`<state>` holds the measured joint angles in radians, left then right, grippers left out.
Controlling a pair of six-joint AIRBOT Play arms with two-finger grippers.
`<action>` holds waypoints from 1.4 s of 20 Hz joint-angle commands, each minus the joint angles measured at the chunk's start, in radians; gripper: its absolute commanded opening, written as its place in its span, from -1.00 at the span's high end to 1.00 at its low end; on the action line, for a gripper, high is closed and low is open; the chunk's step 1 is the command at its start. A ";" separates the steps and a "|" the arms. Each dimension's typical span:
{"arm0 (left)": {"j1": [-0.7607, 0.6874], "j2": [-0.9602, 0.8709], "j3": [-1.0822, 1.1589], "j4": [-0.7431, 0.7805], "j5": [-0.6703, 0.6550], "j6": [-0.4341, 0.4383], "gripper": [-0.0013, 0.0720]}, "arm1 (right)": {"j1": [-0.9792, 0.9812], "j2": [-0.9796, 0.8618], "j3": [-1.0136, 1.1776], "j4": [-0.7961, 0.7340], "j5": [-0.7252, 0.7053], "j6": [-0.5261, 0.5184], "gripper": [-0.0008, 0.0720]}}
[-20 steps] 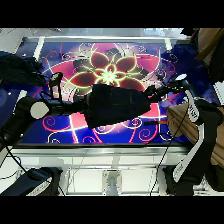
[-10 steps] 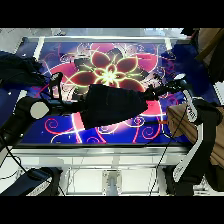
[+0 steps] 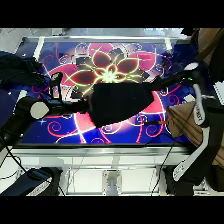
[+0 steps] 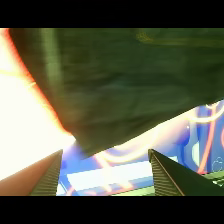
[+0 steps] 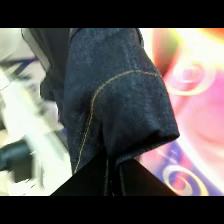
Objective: Fold the clothes and pants, and hang the long-sleeved shirts on hangers.
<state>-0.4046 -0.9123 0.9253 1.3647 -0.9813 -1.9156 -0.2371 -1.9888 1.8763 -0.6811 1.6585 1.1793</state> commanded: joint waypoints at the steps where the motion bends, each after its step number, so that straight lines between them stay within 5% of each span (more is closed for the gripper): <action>1: 0.001 0.000 0.000 0.024 0.000 0.001 -0.71 | -0.131 0.127 0.122 -0.122 0.082 0.074 0.91; 5: 0.001 0.000 0.000 0.069 0.000 0.001 -0.71 | -0.419 0.336 0.159 -0.177 0.181 0.188 0.92; 9: 0.001 0.000 0.000 0.102 0.000 0.001 -0.71 | -0.762 0.569 0.138 -0.274 0.178 0.189 0.92; 15: 0.001 0.000 0.000 0.102 0.001 0.001 -0.71 | -1.190 0.818 -0.266 -0.349 0.153 0.190 0.91; 19: 0.001 0.000 0.000 0.101 0.001 0.001 -0.71 | -1.278 0.910 -0.578 -0.368 0.104 0.193 0.91; 22: 0.001 0.000 0.000 0.100 0.000 0.000 -0.71 | -1.277 0.908 -0.618 -0.444 0.110 0.196 0.91; 25: 0.000 0.000 0.000 0.093 0.000 0.000 -0.71 | -1.279 0.908 -0.570 -0.472 0.110 0.223 0.09; 28: 0.000 0.000 0.000 0.093 0.000 0.001 -0.71 | -1.279 0.908 -0.430 -0.470 0.121 0.256 -0.25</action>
<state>-0.4046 -0.9123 0.9253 1.4612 -0.9813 -1.9148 -1.5112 -1.0843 1.3636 -1.1339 1.7767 1.4033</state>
